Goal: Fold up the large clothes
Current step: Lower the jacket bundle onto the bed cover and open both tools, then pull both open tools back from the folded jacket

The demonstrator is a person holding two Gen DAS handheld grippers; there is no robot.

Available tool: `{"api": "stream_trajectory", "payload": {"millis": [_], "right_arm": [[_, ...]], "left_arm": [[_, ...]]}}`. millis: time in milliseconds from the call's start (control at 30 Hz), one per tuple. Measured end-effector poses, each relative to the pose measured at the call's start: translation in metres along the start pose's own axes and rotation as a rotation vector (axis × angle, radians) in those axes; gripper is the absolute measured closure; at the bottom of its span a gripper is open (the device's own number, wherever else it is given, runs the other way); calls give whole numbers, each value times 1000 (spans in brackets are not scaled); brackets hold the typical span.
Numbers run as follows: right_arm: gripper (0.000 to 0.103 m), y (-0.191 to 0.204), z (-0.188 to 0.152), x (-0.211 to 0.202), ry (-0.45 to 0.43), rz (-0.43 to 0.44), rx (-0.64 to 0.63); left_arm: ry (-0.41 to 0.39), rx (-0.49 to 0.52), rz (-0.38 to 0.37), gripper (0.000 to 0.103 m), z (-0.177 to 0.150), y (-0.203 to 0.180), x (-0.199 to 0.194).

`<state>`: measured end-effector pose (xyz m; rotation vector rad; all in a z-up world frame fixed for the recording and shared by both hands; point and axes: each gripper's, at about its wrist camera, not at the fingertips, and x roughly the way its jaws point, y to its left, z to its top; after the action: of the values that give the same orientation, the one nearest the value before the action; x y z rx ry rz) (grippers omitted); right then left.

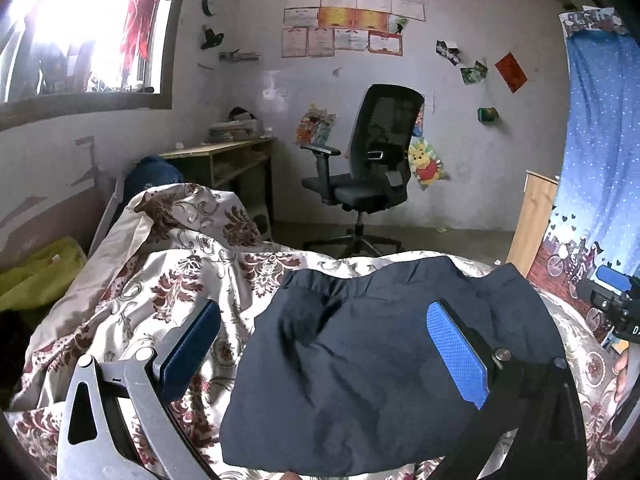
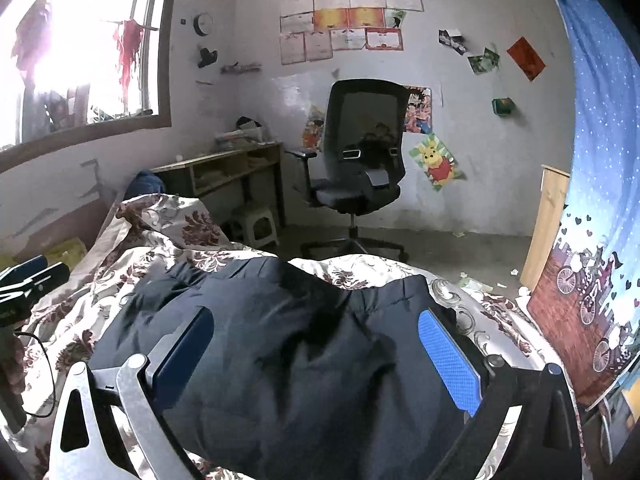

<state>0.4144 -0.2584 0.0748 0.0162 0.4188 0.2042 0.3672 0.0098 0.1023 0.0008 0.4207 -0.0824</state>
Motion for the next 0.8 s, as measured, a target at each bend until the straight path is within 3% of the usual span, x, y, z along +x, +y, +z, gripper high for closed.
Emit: {"api": "stream_trajectory", "payload": {"millis": [400, 800], "right_arm": [[0, 9, -1, -34, -30, 19, 16], [0, 27, -23, -80, -51, 45, 41]], "left_arm": [[1, -24, -19, 2, -6, -3, -24], [-27, -16, -7, 2, -26, -16, -71]]}}
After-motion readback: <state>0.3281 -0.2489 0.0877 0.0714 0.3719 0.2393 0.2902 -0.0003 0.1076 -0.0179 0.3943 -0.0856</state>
